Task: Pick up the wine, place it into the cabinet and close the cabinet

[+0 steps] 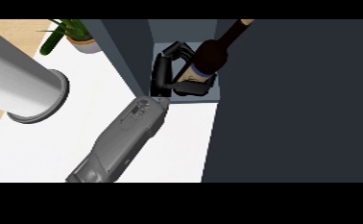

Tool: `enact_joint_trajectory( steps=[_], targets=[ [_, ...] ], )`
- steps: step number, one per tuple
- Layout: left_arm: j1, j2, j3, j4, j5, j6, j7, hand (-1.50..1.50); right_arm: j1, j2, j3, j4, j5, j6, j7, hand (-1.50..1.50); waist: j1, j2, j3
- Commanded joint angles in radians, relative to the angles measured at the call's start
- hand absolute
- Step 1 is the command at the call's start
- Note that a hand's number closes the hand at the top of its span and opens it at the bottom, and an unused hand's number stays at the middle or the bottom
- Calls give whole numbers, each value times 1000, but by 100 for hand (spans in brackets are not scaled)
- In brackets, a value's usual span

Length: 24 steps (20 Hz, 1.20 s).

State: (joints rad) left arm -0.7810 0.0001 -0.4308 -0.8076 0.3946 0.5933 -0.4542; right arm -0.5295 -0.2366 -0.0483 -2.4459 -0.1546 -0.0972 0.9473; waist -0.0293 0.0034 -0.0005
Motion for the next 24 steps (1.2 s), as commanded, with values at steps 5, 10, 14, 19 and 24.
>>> enact_joint_trajectory(
  steps=[5, 10, 14, 19, 24],
  targets=[
    [-41, 0, -24, 232, 54, 17, -135, 150, -15, 20, 37, -56, -16, -20, 32, -150, -12, 4, -1],
    [-91, 0, 30, 283, 97, -23, -186, 150, -18, -11, -36, -72, -92, -3, 70, -150, -9, 3, 0],
    [-110, 0, 59, 341, 149, -41, -244, 150, -20, 1, -23, -33, -93, 14, 34, -150, -12, 5, 0],
    [-171, 0, 146, 431, 205, -122, -274, 150, -19, 16, -28, -7, -79, 14, 0, -150, -12, 8, 0],
    [-227, 0, 153, 508, 232, -117, -262, 150, -11, 8, -39, -20, -111, 39, -2, -150, -25, 9, 0]
  ],
)
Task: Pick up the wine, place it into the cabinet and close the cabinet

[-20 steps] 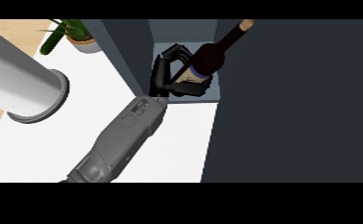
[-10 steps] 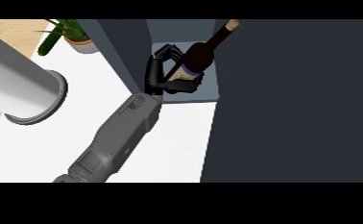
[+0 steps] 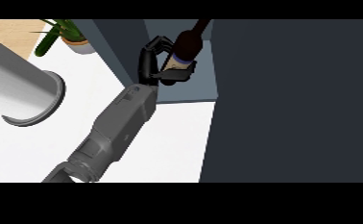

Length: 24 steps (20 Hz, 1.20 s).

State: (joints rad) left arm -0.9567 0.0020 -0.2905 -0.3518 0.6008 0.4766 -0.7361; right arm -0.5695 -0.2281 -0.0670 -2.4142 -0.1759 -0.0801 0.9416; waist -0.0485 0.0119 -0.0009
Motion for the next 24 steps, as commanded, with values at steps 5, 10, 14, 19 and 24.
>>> enact_joint_trajectory(
  steps=[5, 10, 14, 19, 24],
  targets=[
    [-118, -2, 53, 136, 6, -18, 4, 150, -14, -6, -28, -54, -82, -3, 47, -150, -5, 1, 0],
    [-146, -2, 42, 202, -21, 95, -23, 150, -5, 35, 53, -74, -13, -26, 44, -150, -20, 4, -1],
    [-231, -2, 42, 264, -46, 126, 58, 150, -11, 26, 24, -63, -44, -12, 30, -150, -24, 7, 0],
    [-194, 30, 48, 303, -54, 83, 21, 150, -42, 36, 37, -28, -20, -15, 9, -150, -34, 18, -1],
    [-225, 32, 56, 337, -55, 136, 68, 150, -27, 32, 24, -9, -49, 17, -30, -150, -38, 22, 0]
  ],
)
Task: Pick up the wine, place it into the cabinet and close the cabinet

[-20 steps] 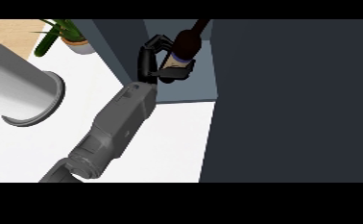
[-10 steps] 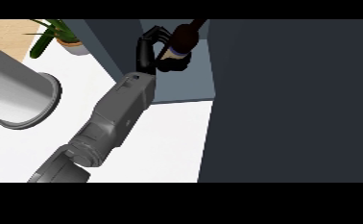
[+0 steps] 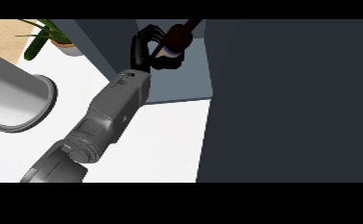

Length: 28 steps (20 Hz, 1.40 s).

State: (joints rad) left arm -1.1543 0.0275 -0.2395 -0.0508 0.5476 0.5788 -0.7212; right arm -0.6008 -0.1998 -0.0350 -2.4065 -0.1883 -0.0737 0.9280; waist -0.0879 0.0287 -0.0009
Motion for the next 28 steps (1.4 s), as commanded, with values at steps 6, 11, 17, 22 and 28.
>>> enact_joint_trajectory(
  steps=[6, 11, 17, 22, 28],
  targets=[
    [50, -9, 74, -13, 61, -77, -8, 150, -25, 25, 30, -18, -11, -17, 10, -150, -4, 11, -3],
    [108, -27, 112, -28, 98, -153, -23, 150, -32, 12, 14, -21, -26, -14, 36, -150, -13, 5, -2],
    [111, -27, 141, -37, 141, -223, 30, 150, -28, 23, 13, -8, -49, 9, -8, -150, -52, 14, -2],
    [169, -27, 115, -47, 138, -268, -15, 150, -17, 43, 40, 6, -29, 5, -18, -150, -54, 9, -3],
    [260, -27, 101, -63, 179, -309, -24, 150, -19, 35, 25, 0, -58, 13, -2, -150, -76, 4, -4]
  ],
)
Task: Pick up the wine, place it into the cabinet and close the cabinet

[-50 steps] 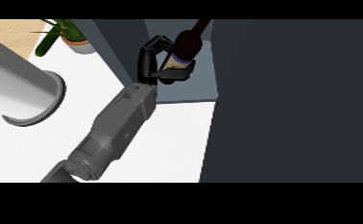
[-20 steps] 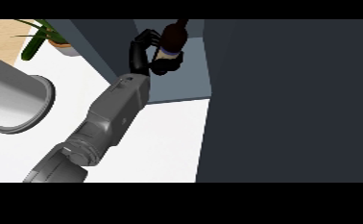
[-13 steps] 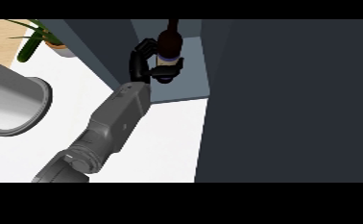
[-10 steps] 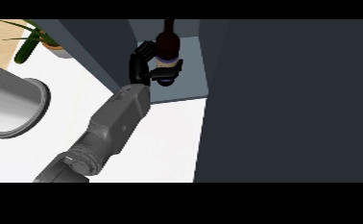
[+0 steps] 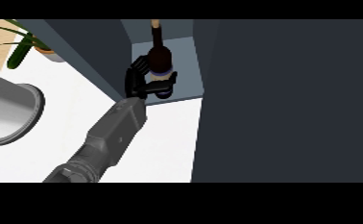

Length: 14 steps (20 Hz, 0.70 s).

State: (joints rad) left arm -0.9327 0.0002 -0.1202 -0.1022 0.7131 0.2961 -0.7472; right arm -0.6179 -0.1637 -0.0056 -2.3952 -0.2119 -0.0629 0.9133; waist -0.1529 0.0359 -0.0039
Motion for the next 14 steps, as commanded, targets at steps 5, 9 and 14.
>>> enact_joint_trajectory(
  steps=[5, 9, 14],
  targets=[
    [78, 0, -36, -16, 33, 9, -40, 150, -19, 12, 3, -21, -44, 2, 10, -150, -42, 3, -2],
    [82, 0, -59, -24, 54, 26, -23, 150, -32, 23, 6, 0, -37, -6, 6, -150, -44, 4, -3],
    [48, 0, -91, -48, 73, 75, -16, 150, -1, 35, 26, 4, -19, -6, -1, -150, -35, 2, -2]
  ],
)
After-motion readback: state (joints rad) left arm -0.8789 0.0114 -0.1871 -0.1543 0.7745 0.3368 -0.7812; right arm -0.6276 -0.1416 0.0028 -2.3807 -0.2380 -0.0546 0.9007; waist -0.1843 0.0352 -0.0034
